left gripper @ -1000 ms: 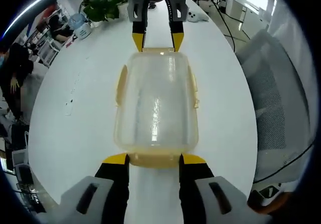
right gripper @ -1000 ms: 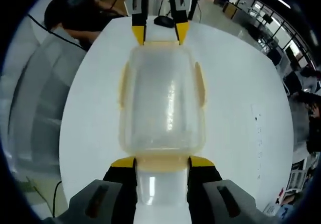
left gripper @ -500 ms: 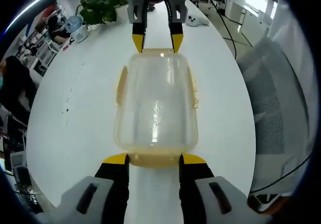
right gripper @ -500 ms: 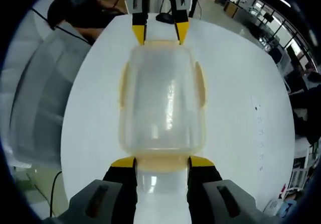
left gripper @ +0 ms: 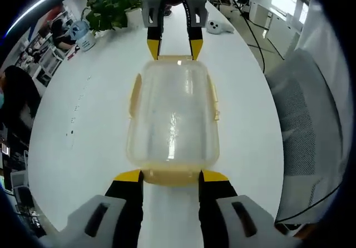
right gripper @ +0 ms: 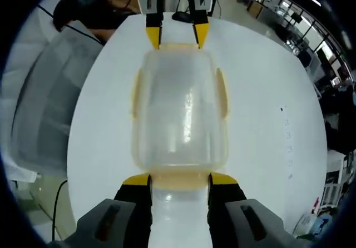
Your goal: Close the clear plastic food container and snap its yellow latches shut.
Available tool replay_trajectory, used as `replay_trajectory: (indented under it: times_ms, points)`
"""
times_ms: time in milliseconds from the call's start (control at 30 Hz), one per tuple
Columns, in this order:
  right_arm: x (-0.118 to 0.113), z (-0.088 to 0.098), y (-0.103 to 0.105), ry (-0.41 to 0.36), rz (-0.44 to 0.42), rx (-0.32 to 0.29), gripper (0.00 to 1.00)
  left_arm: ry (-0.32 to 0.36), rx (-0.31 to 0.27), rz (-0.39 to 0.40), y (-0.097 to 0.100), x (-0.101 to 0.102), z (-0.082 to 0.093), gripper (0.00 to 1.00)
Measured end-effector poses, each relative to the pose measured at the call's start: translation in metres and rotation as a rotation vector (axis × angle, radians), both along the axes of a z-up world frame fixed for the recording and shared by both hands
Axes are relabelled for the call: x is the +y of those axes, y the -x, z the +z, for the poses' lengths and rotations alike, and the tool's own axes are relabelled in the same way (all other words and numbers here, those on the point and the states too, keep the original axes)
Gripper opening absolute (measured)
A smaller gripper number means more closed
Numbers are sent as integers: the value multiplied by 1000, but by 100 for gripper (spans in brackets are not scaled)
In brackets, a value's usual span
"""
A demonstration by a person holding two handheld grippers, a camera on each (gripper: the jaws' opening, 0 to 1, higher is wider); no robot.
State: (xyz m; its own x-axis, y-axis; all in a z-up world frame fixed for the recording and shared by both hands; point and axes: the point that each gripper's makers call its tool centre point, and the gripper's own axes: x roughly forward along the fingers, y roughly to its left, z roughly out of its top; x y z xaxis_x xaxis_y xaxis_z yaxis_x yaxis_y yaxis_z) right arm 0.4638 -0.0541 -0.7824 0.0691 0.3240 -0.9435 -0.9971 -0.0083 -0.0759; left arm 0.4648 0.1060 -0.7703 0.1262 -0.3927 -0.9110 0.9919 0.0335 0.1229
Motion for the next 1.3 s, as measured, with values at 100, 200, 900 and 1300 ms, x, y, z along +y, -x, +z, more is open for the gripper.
replay_trajectory:
  times_ms: [100, 200, 900, 1300]
  points:
    - [-5, -1, -1, -1, -4, 3, 37, -1, 1, -1, 0, -5, -1, 38]
    - [-10, -2, -2, -1, -5, 3, 37, 5, 3, -1, -1, -9, -1, 38]
    - [-37, 0, -5, 2, 4, 3, 37, 27, 14, 8, -3, -37, -1, 38]
    - [-54, -1, -6, 3, 5, 7, 37, 42, 26, 23, -1, -53, -3, 38]
